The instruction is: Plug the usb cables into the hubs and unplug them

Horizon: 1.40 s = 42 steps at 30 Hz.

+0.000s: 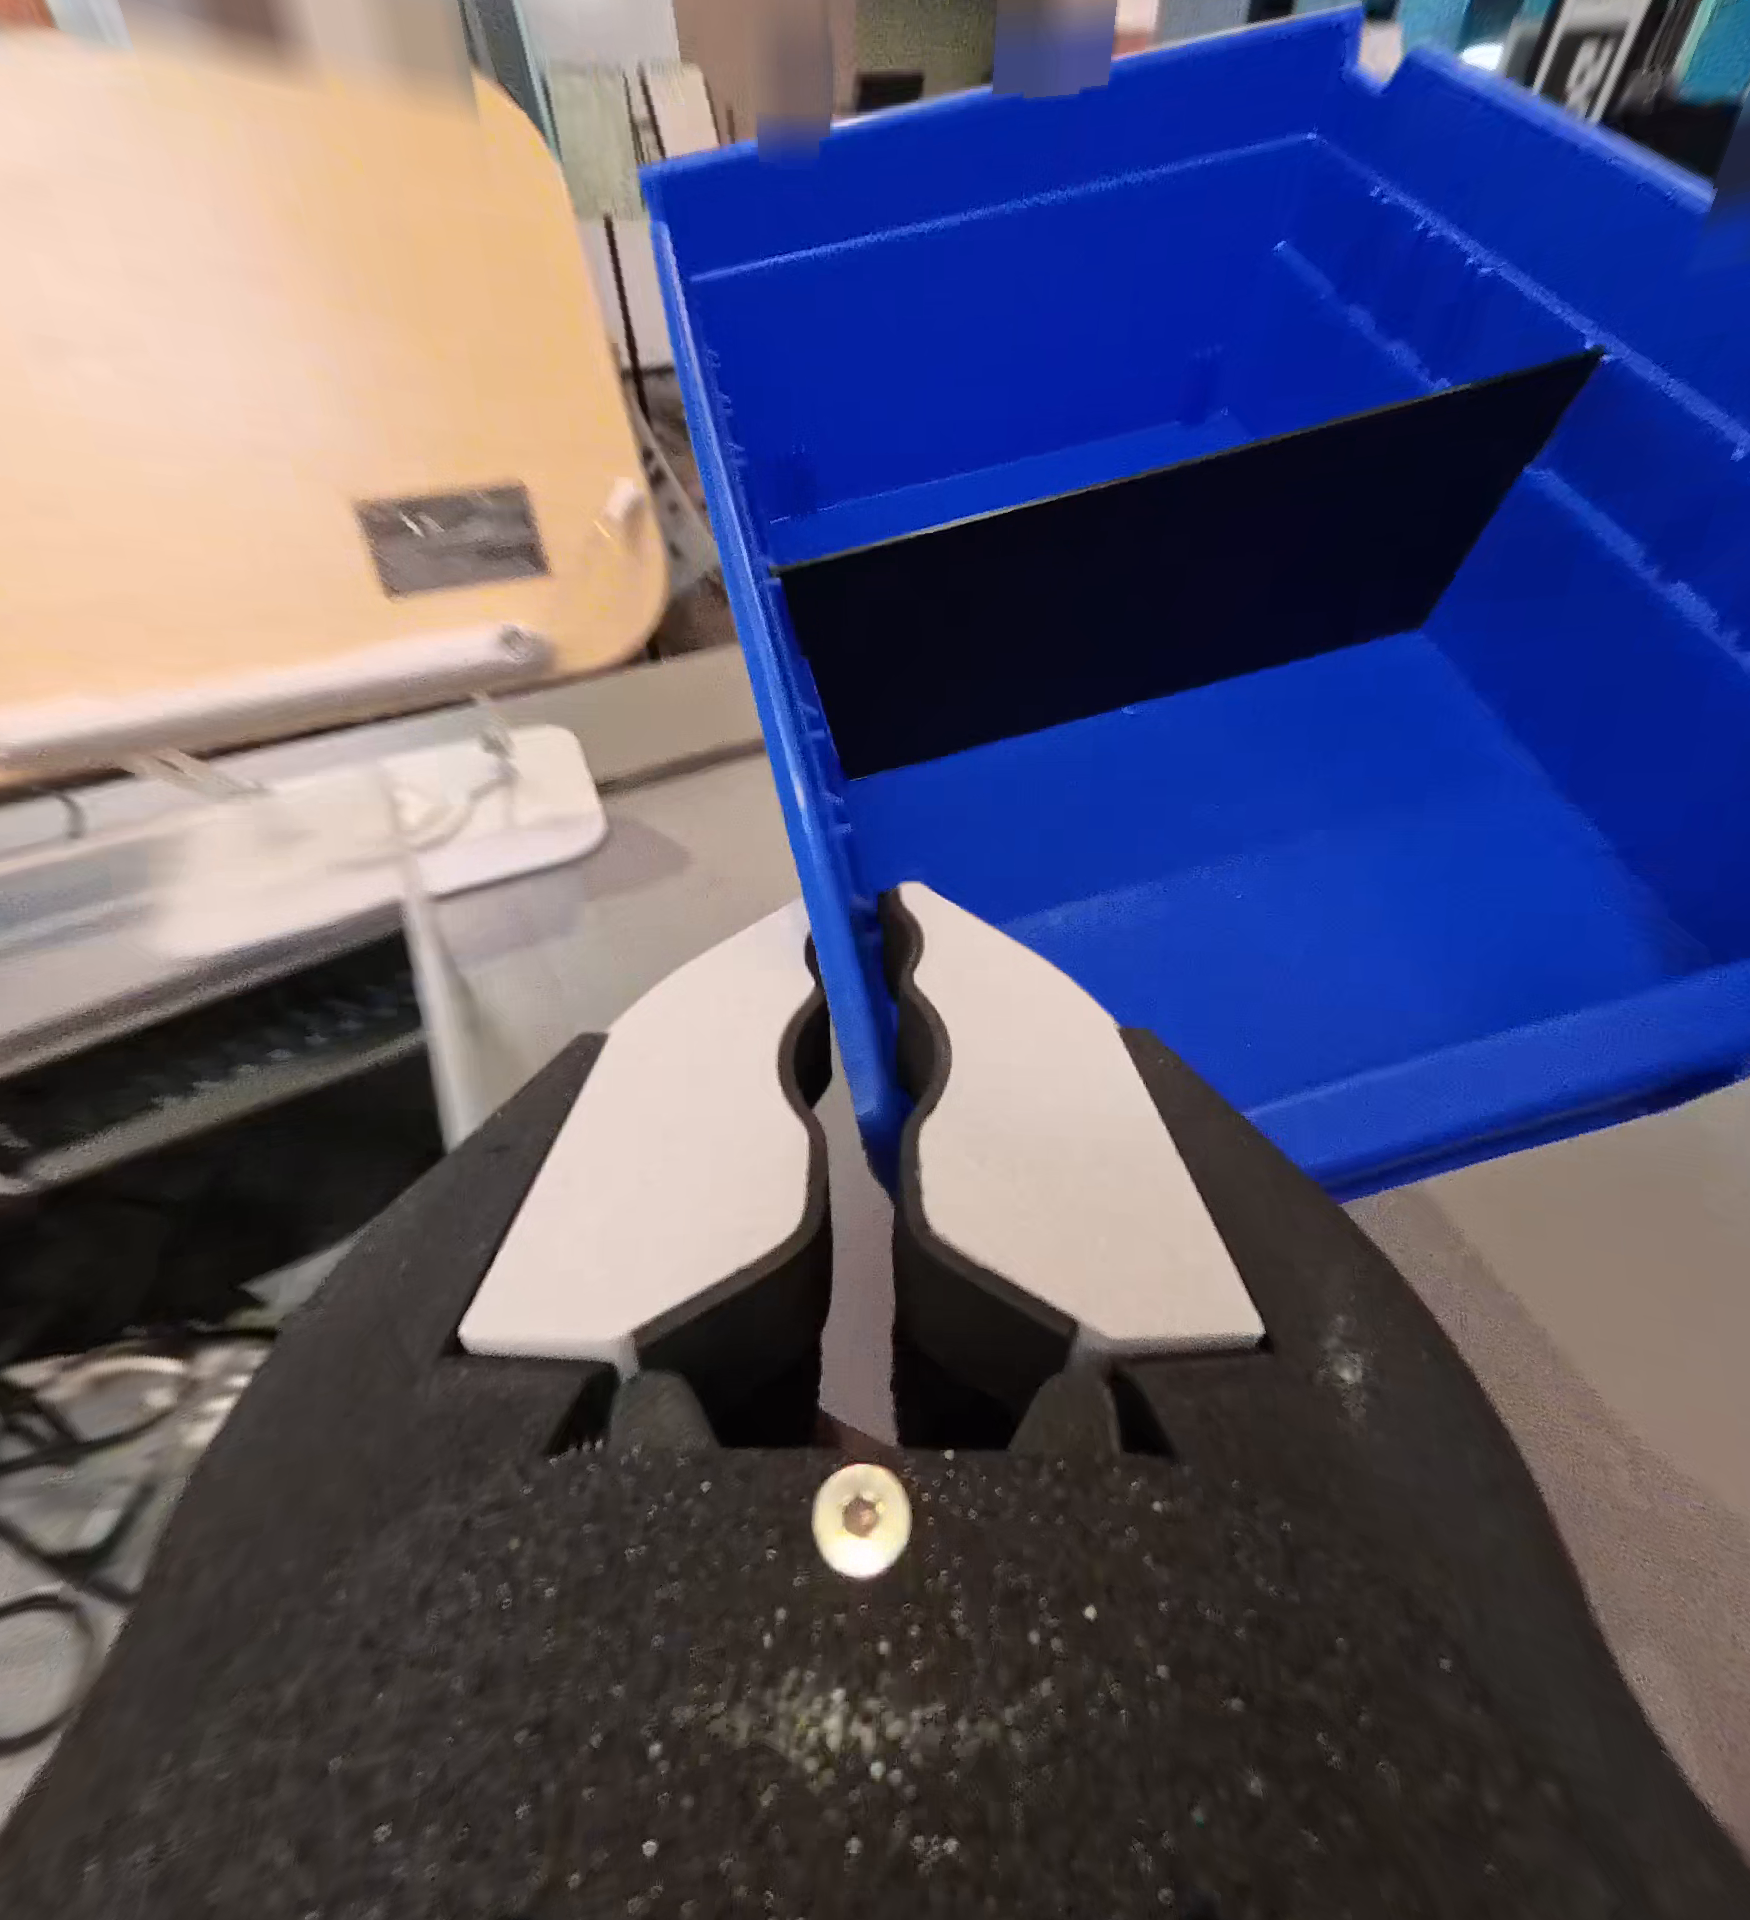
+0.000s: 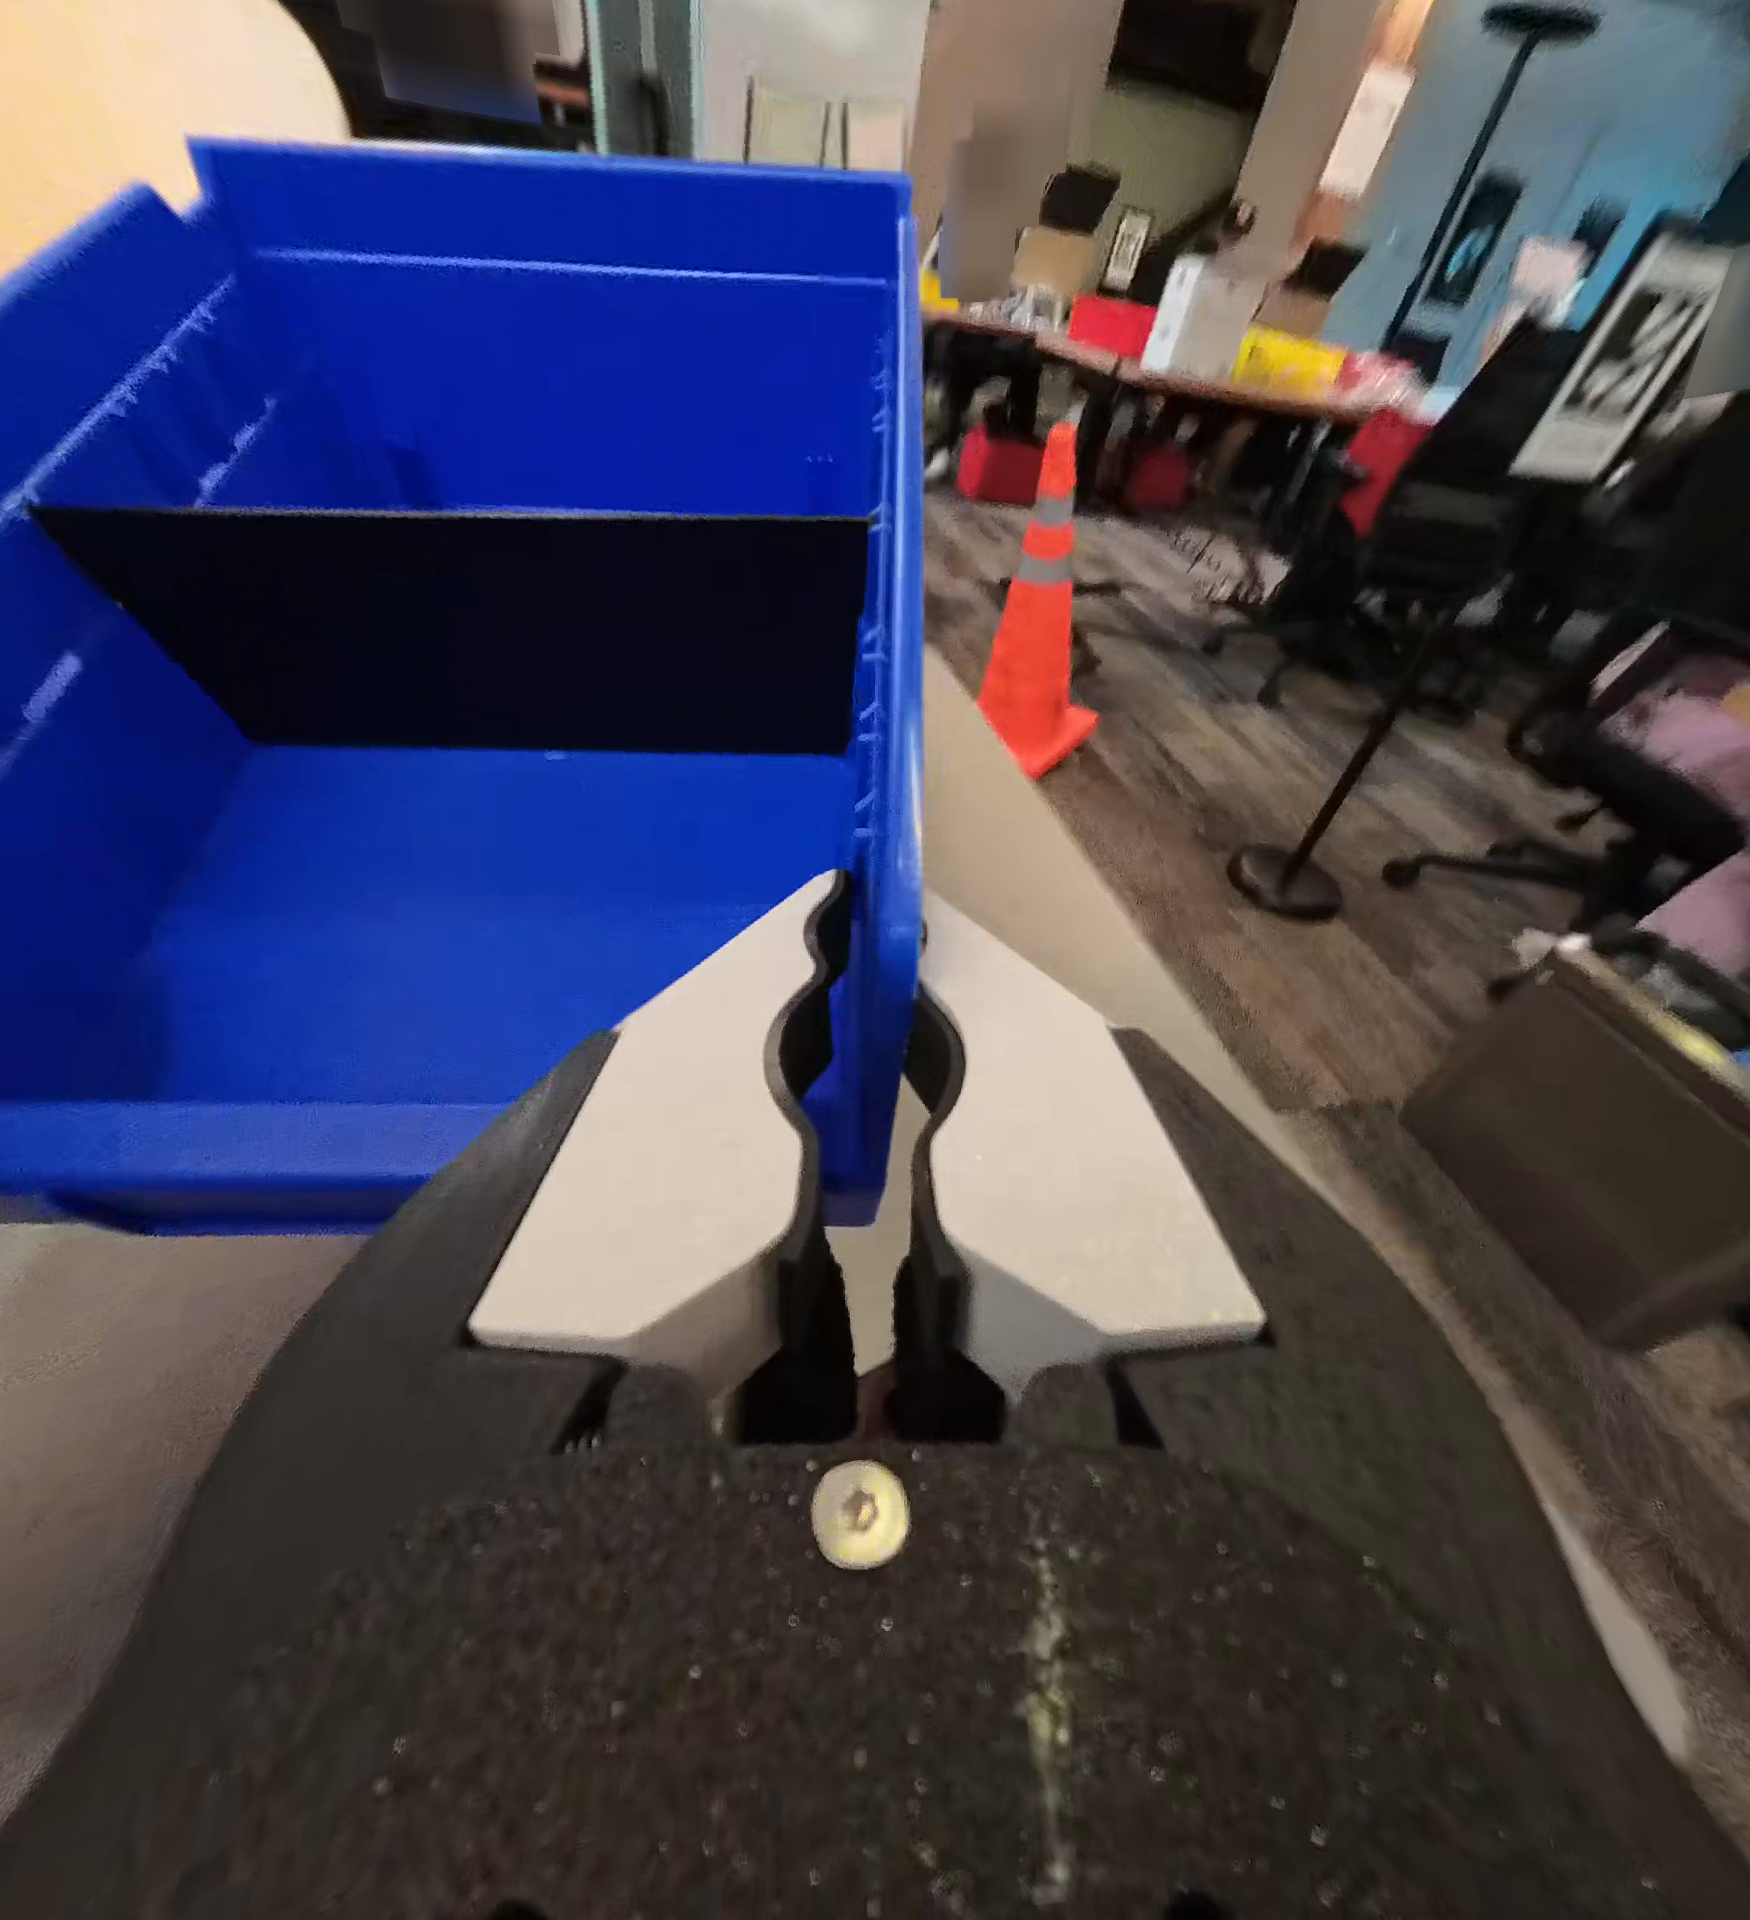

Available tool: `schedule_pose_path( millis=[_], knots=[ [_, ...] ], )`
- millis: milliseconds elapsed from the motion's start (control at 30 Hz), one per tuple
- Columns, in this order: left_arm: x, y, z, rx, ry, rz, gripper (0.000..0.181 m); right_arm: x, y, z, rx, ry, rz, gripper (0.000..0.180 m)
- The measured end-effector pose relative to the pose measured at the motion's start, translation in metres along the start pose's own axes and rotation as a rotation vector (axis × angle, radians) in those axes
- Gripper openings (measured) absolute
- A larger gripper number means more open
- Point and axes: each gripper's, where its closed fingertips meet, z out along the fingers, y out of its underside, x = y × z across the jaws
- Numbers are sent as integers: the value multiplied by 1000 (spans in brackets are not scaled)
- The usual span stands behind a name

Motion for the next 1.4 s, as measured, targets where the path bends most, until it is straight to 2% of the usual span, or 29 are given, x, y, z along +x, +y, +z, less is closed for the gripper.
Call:
schedule_pose_path(
  millis=[67,167,333,433,533,600,700,767,833,867,933,1000,1067,1133,1167,1233,1267,1300,1367,1400],
  knots=[
    [12,26,16,-72,-14,-9,6,6,34,24,-68,-73,54,4],
    [21,45,35,-153,-34,8,7,9,74,55,-171,-142,56,5],
    [42,60,69,-189,1,15,11,28,98,89,-229,-224,135,4],
    [57,72,77,-218,48,3,16,37,116,100,-273,-264,133,4],
    [76,75,76,-197,144,51,26,50,116,109,-260,-251,172,5],
    [85,78,70,-219,214,68,31,55,116,113,-280,-226,227,8],
    [84,60,39,-180,355,-58,36,62,115,108,-287,-163,190,17],
    [64,41,3,-131,421,-127,39,73,102,92,-272,-82,117,26],
    [18,25,-35,-69,372,-133,41,78,75,68,-188,-18,41,27],
    [-14,21,-52,-44,306,-124,42,70,61,55,-148,-27,18,27],
    [-89,22,-85,-20,115,-96,45,23,50,32,-150,-177,1,29],
    [-168,35,-115,-29,-140,-40,46,-50,51,10,-199,-374,-16,35],
    [-227,52,-139,-49,-338,21,47,-132,37,-13,-165,-562,55,36],
    [-256,75,-143,-132,-395,5,51,-212,19,-33,-157,-746,258,50],
    [-262,85,-141,-171,-385,-32,54,-245,18,-38,-192,-804,335,51],
    [-269,100,-132,-218,-362,-93,54,-289,31,-32,-232,-794,281,58],
    [-271,106,-126,-240,-349,-117,51,-295,44,-19,-245,-686,213,57],
    [-272,114,-121,-263,-339,-143,45,-297,59,-7,-274,-584,149,52],
    [-272,123,-112,-270,-298,-193,28,-306,85,3,-345,-509,69,46],
    [-268,125,-108,-266,-267,-207,16,-314,92,2,-371,-524,69,30]
  ],
)
